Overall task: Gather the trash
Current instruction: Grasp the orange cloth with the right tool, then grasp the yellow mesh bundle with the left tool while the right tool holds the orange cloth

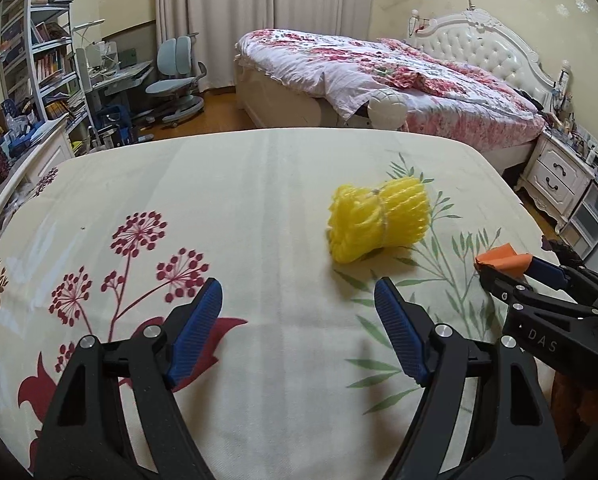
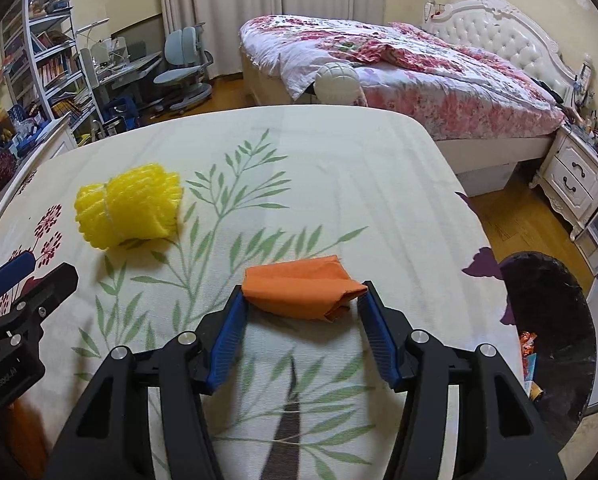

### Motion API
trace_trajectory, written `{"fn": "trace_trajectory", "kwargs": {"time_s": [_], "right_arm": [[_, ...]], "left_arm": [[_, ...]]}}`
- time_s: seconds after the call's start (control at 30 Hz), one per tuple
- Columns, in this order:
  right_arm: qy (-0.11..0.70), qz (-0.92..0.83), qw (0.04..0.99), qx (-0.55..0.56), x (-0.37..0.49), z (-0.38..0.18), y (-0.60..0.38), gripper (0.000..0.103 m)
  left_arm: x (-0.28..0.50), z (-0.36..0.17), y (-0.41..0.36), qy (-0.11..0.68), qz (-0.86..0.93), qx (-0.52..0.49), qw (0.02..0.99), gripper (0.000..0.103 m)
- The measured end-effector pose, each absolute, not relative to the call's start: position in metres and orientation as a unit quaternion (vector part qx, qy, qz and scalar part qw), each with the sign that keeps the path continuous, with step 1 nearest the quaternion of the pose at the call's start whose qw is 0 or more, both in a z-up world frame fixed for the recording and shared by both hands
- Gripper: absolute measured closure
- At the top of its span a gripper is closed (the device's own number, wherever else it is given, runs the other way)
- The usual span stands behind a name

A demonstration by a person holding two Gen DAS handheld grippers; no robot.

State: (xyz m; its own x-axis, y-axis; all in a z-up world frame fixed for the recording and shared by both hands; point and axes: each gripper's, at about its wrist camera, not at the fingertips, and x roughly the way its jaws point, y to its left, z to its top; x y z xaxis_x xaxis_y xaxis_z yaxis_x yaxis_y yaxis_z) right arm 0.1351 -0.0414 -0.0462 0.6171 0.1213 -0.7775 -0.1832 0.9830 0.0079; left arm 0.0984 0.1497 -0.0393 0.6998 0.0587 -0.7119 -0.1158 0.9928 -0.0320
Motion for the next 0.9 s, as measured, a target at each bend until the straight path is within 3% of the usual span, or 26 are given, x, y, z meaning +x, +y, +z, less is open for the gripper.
{"fn": "trace_trajectory", "kwargs": {"time_s": [0.03, 0.6, 0.63, 0.73, 0.9], "right_arm": [[0.430, 0.082, 0.898, -0.035, 0.136, -0.046, -0.045, 0.053], [0.431, 0.089, 0.898, -0.014, 0.149, -0.048, -0.069, 0.053], [0.431, 0.090, 0.898, -0.014, 0.149, -0.048, -0.069, 0.053], [0.428, 0.090, 0.899, -0.016, 0.147, -0.047, -0.069, 0.053], [0.423, 0.092, 0.901, -0.014, 0.143, -0.043, -0.070, 0.054]], "left_arm": [[0.101, -0.040, 0.147, 0.385, 0.045, -0.036, 0.921, 0.026], [0.158, -0.040, 0.106, 0.385, 0.025, -0.007, 0.923, 0.023], [0.160, -0.041, 0.106, 0.387, 0.024, -0.006, 0.922, 0.023], [0.163, -0.046, 0.106, 0.398, 0.023, -0.005, 0.917, 0.039], [0.159, -0.046, 0.108, 0.396, 0.020, -0.011, 0.918, 0.045]]}}
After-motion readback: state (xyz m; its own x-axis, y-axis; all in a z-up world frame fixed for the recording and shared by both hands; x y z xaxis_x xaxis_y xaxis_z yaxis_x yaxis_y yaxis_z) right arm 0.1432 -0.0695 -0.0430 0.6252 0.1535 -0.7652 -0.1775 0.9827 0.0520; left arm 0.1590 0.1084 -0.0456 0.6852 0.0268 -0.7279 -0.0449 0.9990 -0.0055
